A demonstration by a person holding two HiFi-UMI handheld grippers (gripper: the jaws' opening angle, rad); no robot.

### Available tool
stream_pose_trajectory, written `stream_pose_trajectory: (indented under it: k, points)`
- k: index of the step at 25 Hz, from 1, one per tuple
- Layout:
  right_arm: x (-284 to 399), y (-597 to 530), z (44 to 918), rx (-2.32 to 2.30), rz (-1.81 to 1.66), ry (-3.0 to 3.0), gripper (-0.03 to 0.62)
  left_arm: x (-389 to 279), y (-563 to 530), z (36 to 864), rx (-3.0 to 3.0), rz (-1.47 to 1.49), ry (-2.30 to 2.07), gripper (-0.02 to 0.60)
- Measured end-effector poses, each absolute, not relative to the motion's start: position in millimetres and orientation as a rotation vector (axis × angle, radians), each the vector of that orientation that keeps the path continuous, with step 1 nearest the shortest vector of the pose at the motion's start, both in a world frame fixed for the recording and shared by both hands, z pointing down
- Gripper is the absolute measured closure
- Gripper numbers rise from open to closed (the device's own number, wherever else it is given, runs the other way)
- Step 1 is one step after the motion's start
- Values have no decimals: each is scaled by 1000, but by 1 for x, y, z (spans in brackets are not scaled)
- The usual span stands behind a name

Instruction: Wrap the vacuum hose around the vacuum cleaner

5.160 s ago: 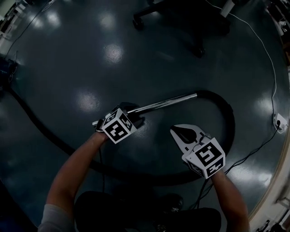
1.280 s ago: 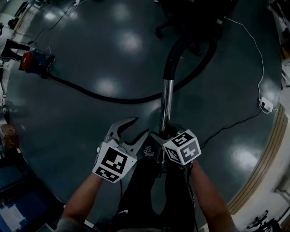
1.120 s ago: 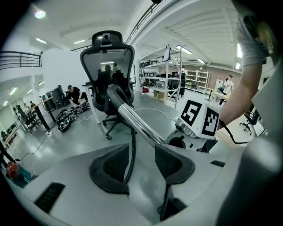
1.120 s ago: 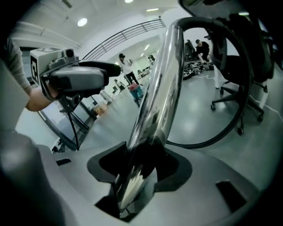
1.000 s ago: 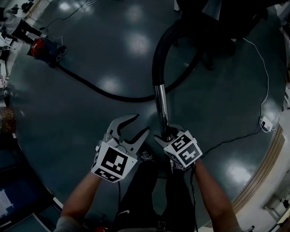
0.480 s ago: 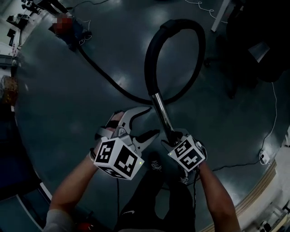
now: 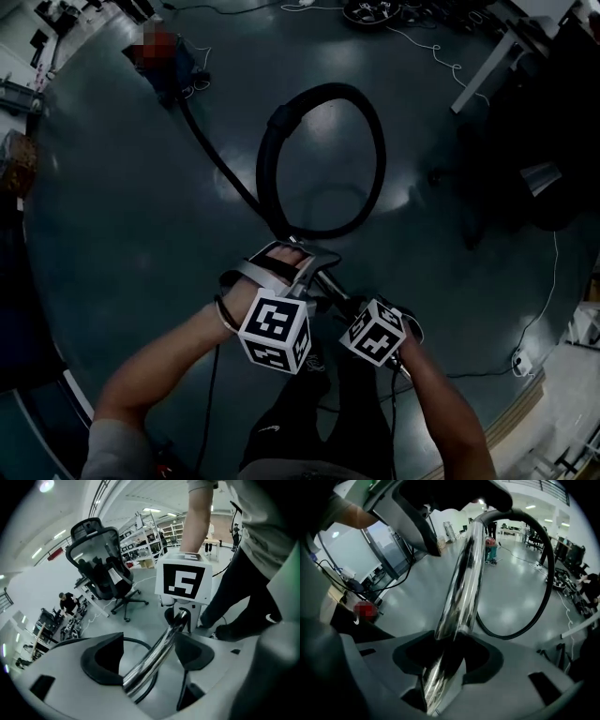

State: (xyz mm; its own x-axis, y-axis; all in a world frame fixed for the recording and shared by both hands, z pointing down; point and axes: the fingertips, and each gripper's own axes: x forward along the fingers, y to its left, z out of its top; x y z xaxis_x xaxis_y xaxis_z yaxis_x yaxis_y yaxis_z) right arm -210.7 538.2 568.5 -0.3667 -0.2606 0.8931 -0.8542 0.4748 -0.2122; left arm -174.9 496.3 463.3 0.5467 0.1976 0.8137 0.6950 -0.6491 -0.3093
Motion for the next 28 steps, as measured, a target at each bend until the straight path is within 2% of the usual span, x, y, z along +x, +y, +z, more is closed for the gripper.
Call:
stream_pose_trajectory:
  k: [6, 16, 19, 28]
  points:
    - [-191, 523, 543, 806, 808, -1892, 414, -173, 496, 487, -2075, -1251, -931, 249]
    - [-131, 515, 474, 645, 656, -1937, 428, -130, 511, 488, -2129, -1552, -1050, 255]
    - [-106, 514, 458, 613, 607, -1933, 438, -115, 510, 475, -2181, -1579, -1014, 395]
    - [-86, 489, 434, 460, 384, -1902, 444, -98, 492, 449, -2359, -1677, -931, 422]
